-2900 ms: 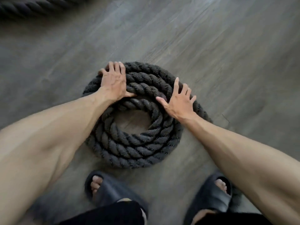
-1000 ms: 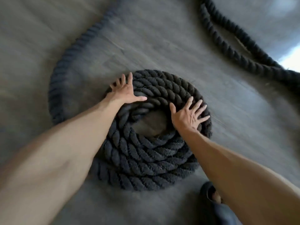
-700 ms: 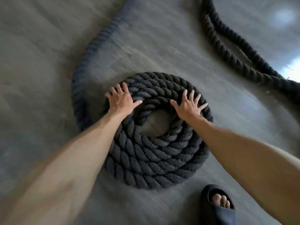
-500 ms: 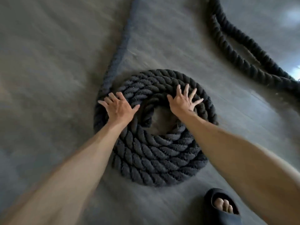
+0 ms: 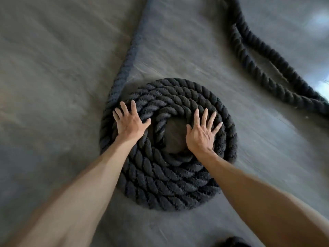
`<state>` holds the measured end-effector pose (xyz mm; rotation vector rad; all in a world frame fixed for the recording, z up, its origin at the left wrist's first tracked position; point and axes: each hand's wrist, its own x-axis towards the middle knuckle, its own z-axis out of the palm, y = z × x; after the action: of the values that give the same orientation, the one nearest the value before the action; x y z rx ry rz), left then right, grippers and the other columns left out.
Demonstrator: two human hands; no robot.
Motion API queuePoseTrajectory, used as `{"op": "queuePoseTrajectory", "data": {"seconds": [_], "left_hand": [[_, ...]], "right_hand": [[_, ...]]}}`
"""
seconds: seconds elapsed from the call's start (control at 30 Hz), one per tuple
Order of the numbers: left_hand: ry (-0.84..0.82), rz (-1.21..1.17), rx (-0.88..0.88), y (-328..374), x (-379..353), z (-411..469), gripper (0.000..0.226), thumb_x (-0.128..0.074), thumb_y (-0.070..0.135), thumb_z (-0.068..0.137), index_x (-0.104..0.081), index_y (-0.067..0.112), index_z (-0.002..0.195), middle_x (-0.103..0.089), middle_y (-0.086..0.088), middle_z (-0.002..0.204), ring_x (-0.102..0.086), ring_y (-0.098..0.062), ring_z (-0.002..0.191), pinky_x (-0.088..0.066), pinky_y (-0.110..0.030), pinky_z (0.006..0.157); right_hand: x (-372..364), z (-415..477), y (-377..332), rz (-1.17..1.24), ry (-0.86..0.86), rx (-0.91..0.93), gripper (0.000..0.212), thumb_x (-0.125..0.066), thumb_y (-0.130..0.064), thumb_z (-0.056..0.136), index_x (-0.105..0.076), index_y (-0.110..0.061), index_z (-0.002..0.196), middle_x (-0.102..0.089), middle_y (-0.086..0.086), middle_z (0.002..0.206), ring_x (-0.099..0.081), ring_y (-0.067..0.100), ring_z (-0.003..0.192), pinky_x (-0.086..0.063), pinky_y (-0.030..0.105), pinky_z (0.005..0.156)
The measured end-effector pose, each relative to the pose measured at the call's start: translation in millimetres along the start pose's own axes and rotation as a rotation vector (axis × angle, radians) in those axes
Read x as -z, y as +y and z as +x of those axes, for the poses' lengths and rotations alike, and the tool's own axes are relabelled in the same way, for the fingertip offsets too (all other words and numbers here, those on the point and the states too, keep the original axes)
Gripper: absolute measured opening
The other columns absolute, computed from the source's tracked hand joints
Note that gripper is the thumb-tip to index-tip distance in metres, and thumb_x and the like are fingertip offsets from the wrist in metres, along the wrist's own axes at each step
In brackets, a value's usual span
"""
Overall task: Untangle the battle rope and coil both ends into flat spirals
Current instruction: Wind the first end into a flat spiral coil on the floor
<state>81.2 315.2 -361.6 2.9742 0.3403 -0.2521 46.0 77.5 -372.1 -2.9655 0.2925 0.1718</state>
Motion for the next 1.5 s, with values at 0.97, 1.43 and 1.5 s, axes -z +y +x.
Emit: {"op": "queuePoseTrajectory", "data": {"seconds": [0.97,1.43,1.5], "left_hand": [[0.014,-0.185,-0.112,50,70,257,0.088,-0.057,0.06,0.084,-0.021,0.019,0.153,-0.009,-0.019,0.162,0.0,-0.037,0.15,-0.001,-0.065,0.116],[-0.319,0.095,-0.248,64,80,325,0.114,-0.044,0.091,0.067,-0.018,0.018,0.149,0.008,-0.033,0.157,0.006,-0.046,0.147,-0.003,-0.069,0.112],[-0.288,0.11,-0.223,71,80,333,0.113,-0.038,0.093,0.068,-0.02,0.016,0.149,0.001,-0.036,0.155,-0.001,-0.049,0.145,-0.008,-0.067,0.112]], "right_hand": [[14,277,-96,-0.161,-0.039,0.686,0.068,-0.033,-0.049,0.105,-0.007,-0.024,0.162,0.002,0.004,0.17,0.01,0.032,0.156,0.0,0.063,0.122],[15,206,-112,-0.057,-0.099,-0.233,0.078,-0.036,-0.048,0.104,0.001,-0.009,0.161,0.016,0.02,0.166,0.022,0.034,0.153,0.002,0.07,0.117],[23,237,-98,-0.071,-0.118,-0.148,0.078,-0.031,-0.052,0.104,0.002,-0.01,0.161,0.015,0.019,0.167,0.022,0.033,0.153,0.004,0.069,0.118]]}}
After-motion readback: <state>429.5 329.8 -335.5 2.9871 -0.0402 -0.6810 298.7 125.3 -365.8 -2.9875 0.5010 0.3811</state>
